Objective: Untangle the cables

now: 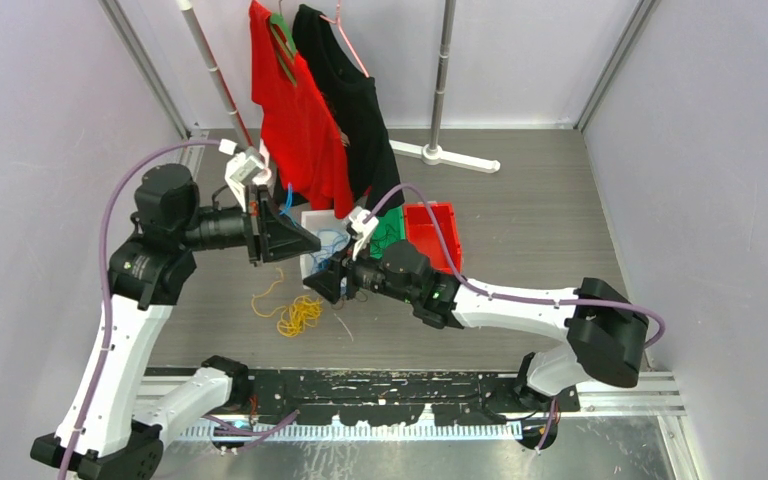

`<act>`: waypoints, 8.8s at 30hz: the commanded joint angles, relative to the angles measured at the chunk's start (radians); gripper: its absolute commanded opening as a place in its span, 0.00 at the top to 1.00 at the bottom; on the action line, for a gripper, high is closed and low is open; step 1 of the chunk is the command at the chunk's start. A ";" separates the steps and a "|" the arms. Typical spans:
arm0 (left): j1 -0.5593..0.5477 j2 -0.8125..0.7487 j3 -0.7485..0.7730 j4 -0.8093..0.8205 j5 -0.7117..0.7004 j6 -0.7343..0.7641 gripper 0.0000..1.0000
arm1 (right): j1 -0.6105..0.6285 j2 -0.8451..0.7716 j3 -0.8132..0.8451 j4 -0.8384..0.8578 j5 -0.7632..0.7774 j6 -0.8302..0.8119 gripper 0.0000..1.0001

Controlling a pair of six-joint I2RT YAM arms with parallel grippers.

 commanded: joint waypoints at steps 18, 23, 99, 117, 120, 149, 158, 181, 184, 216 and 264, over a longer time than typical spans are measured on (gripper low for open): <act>-0.004 0.187 0.710 -0.002 -0.115 0.020 1.00 | 0.023 0.034 -0.270 0.185 0.064 0.195 0.42; -0.004 0.232 0.866 -0.002 -0.164 0.037 1.00 | 0.032 0.058 -0.282 0.183 0.077 0.215 0.45; -0.079 0.653 0.020 -0.061 -0.545 0.683 0.28 | -0.098 -0.595 -0.127 -0.792 0.755 0.210 0.15; -0.019 0.384 -0.096 -0.412 -0.463 0.909 0.27 | -0.087 -0.306 -0.058 -0.671 0.420 0.179 0.23; 0.003 0.342 -0.170 -0.452 -0.441 0.973 0.29 | -0.067 -0.237 -0.054 -0.607 0.389 0.181 0.24; 0.037 0.319 -0.571 -0.181 -0.545 1.128 0.51 | 0.105 0.257 0.095 -0.584 0.226 0.214 0.49; 0.037 0.286 -0.686 -0.084 -0.699 1.292 0.75 | 0.119 0.292 0.110 -0.640 0.226 0.239 0.76; 0.053 0.177 -0.598 -0.416 -0.768 1.474 1.00 | 0.087 -0.064 0.099 -0.755 0.351 0.285 0.94; 0.052 0.226 -0.578 -0.438 -0.759 1.445 1.00 | 0.087 -0.050 0.160 -0.782 0.347 0.281 0.97; 0.151 0.175 -0.726 -0.283 -0.914 1.691 1.00 | -0.014 -0.524 0.336 -1.239 0.445 0.206 0.99; 0.169 0.129 -0.013 -0.823 -0.301 1.467 0.01 | -0.028 -0.344 0.605 -1.034 0.394 0.099 0.99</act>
